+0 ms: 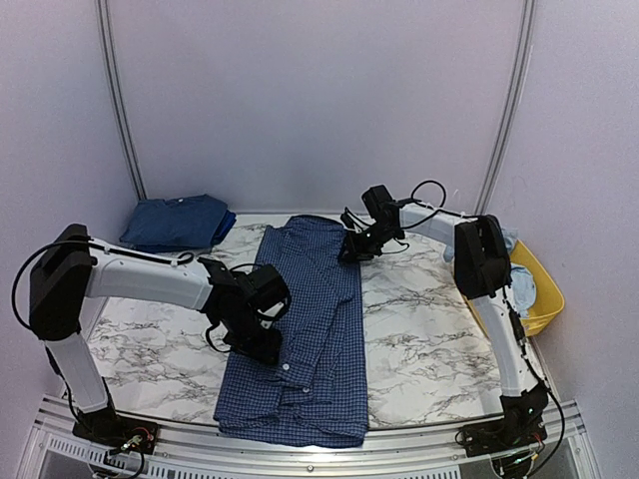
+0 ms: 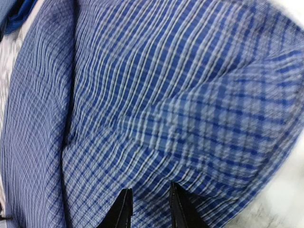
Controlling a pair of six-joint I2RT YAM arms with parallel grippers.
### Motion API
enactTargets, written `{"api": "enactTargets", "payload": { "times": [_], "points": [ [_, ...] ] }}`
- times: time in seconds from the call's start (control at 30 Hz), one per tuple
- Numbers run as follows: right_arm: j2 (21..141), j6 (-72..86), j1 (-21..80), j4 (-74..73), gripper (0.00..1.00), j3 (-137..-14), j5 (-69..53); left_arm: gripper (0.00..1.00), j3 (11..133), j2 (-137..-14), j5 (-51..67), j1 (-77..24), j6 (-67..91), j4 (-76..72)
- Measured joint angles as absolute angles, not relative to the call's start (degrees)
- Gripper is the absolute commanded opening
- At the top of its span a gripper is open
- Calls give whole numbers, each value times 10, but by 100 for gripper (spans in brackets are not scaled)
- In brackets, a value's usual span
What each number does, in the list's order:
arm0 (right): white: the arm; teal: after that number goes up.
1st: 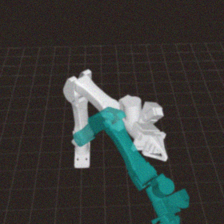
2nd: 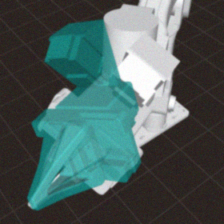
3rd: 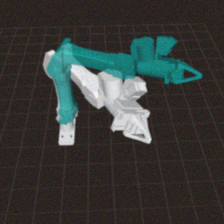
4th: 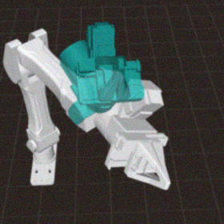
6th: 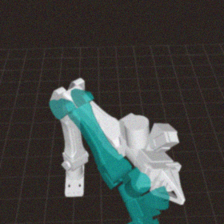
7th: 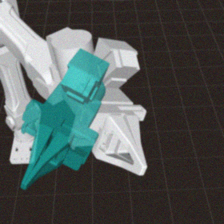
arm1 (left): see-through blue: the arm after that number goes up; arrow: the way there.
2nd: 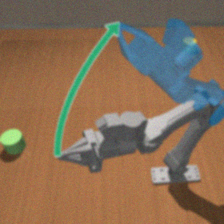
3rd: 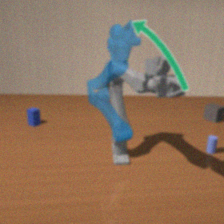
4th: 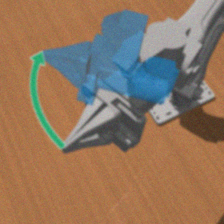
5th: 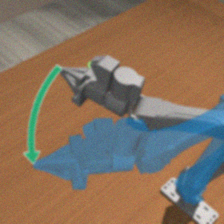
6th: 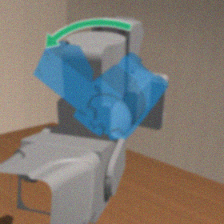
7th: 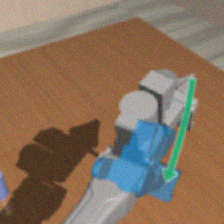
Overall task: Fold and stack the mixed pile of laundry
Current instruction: Rotate the rectangle-folded T-shirt at the center of the board, then move the rectangle-folded T-shirt to the center of the board.
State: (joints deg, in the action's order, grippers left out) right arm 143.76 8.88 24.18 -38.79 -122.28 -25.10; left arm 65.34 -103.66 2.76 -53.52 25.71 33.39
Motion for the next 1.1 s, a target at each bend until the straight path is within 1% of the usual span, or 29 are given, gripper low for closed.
{"api": "enactTargets", "payload": {
  "times": [0.07,0.17,0.3,0.37,0.53,0.67,0.8,0.83,0.93,1.1],
  "points": [
    [1463,80,241,-404,31,-1280,-250,51,653,-1018,46,-550,288,332],
    [1437,72,241,-409,33,-1262,-256,51,658,-981,49,-529,311,332],
    [1314,71,241,-394,33,-1118,-275,51,691,-962,49,-476,319,330],
    [1228,78,242,-373,33,-1025,-298,49,712,-969,45,-453,315,324],
    [1151,99,256,-324,33,-922,-327,46,749,-1025,49,-418,304,289],
    [1168,120,274,-287,31,-865,-343,43,773,-1090,56,-406,300,269],
    [1243,136,273,-268,29,-861,-350,41,793,-1141,66,-404,296,256],
    [1253,137,265,-262,29,-865,-372,40,798,-1152,67,-403,296,256],
    [1285,139,243,-263,28,-916,-373,38,813,-1178,70,-400,296,253],
    [1358,135,208,-277,29,-1032,-378,38,866,-1216,81,-375,300,244]
  ]
}}
